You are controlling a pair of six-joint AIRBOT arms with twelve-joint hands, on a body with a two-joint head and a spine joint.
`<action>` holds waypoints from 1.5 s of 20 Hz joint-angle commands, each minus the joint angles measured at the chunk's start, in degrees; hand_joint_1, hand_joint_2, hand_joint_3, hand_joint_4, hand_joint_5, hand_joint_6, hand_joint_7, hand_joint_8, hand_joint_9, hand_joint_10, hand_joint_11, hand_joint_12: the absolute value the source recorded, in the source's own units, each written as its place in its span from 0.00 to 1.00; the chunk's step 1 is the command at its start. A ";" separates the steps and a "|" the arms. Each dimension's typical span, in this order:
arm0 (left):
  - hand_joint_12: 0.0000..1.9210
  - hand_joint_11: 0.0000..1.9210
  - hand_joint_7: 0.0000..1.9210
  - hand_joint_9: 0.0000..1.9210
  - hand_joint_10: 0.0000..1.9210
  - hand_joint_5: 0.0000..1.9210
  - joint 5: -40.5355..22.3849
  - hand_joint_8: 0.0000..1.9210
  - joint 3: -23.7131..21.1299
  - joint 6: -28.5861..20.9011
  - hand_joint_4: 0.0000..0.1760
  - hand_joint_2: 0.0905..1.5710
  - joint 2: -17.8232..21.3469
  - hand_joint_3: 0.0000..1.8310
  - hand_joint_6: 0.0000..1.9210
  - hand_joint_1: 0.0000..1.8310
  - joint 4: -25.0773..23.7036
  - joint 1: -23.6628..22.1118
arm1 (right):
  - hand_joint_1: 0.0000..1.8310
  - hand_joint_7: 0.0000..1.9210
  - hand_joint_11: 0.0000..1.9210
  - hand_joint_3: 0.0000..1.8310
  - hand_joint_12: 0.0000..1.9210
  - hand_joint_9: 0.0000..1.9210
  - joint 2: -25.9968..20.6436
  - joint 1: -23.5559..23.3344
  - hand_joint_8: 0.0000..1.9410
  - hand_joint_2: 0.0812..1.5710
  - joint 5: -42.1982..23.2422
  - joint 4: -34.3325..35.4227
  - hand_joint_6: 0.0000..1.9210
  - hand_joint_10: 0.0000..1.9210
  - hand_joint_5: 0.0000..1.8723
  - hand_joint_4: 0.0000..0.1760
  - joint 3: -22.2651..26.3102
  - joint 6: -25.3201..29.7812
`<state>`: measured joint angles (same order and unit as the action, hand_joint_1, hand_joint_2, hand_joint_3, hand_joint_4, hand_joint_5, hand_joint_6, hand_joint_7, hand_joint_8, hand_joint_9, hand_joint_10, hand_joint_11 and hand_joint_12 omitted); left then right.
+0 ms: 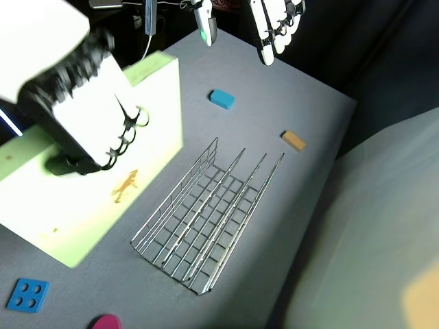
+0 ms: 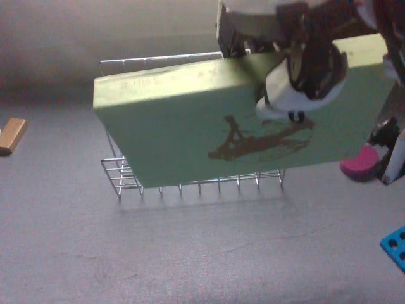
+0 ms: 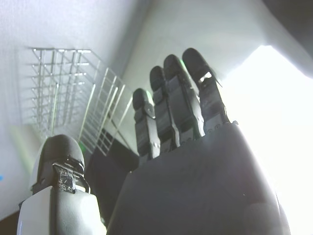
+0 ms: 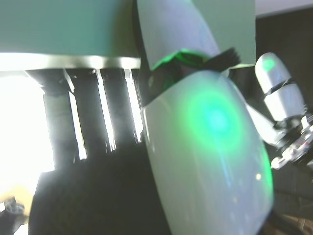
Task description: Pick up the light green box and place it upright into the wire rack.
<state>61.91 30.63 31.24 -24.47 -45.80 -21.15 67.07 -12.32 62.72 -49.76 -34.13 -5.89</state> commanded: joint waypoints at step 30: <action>0.37 0.03 0.20 0.19 0.00 0.17 -4.03 0.00 -1.48 0.06 0.66 0.73 0.10 0.00 0.00 0.20 -2.85 -0.63 | 0.66 0.50 0.40 0.00 0.81 0.44 11.89 8.39 0.61 0.73 -10.06 -16.10 0.61 0.61 0.42 0.00 -14.50 10.85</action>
<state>61.69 29.39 31.24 -24.47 -44.95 -21.15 78.85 -3.22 54.87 -60.71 -48.66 4.80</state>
